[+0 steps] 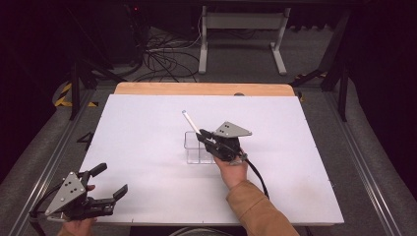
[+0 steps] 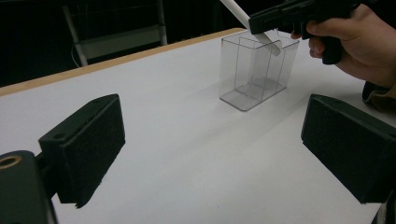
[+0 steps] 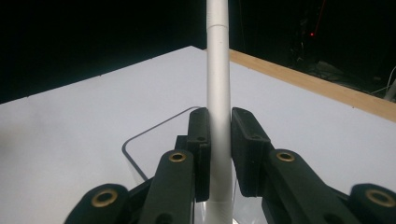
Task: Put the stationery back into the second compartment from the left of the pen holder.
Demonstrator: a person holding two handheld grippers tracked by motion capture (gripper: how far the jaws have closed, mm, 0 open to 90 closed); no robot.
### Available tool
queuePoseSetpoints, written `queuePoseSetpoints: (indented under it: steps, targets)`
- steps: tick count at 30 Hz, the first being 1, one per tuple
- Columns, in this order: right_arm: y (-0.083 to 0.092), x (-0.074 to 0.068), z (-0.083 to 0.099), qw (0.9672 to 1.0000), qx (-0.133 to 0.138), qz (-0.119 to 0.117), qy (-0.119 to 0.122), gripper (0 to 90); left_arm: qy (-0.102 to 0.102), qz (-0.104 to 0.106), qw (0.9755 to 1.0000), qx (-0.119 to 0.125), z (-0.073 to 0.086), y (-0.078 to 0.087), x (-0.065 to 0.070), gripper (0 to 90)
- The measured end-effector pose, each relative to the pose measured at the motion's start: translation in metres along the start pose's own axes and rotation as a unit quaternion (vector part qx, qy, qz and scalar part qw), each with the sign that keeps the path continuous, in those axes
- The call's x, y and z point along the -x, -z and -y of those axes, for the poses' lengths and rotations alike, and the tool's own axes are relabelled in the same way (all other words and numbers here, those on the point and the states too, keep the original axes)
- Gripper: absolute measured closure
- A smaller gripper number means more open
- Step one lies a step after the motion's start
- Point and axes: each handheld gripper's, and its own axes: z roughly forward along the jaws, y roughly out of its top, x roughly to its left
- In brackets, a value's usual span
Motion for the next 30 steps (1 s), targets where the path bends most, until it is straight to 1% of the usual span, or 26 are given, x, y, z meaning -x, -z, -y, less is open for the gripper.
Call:
queuePoseSetpoints:
  steps: [5,9,14,21,24,25,26,28,30]
  targets:
    - [0.002,-0.001,0.004,1.0,-0.005,0.003,0.0,78.6,0.0,0.0,1.0,0.0,0.0,0.0,0.0,7.1]
    - [0.005,0.001,0.006,1.0,-0.006,0.002,-0.006,78.4,-0.001,0.0,1.0,0.0,0.0,0.0,0.0,7.1]
    - [0.008,0.001,0.006,0.9999,-0.011,0.003,-0.002,78.2,-0.001,0.0,1.0,-0.001,0.0,0.0,0.0,7.1]
    - [0.013,0.0,0.008,0.9997,-0.023,0.007,-0.001,78.0,0.0,0.001,1.0,-0.001,0.0,0.0,0.0,7.1]
    - [0.014,0.0,0.009,0.9995,-0.032,0.005,-0.002,77.2,-0.002,0.001,1.0,0.0,0.0,0.0,0.001,7.1]
    - [0.015,0.001,0.009,0.9994,-0.035,0.001,-0.004,74.0,-0.002,0.001,1.0,-0.001,0.0,-0.001,0.001,7.2]
    - [0.016,0.0,0.009,0.9994,-0.035,0.002,-0.008,70.4,-0.002,0.001,1.0,-0.001,0.0,-0.001,0.001,7.2]
    - [0.018,0.002,0.008,0.9995,-0.029,0.003,-0.01,59.3,-0.001,0.001,1.0,-0.001,0.0,-0.001,0.001,7.1]
    - [0.021,0.003,0.006,0.9996,-0.023,0.004,-0.015,52.1,-0.003,0.001,1.0,-0.002,-0.001,-0.001,0.0,7.1]
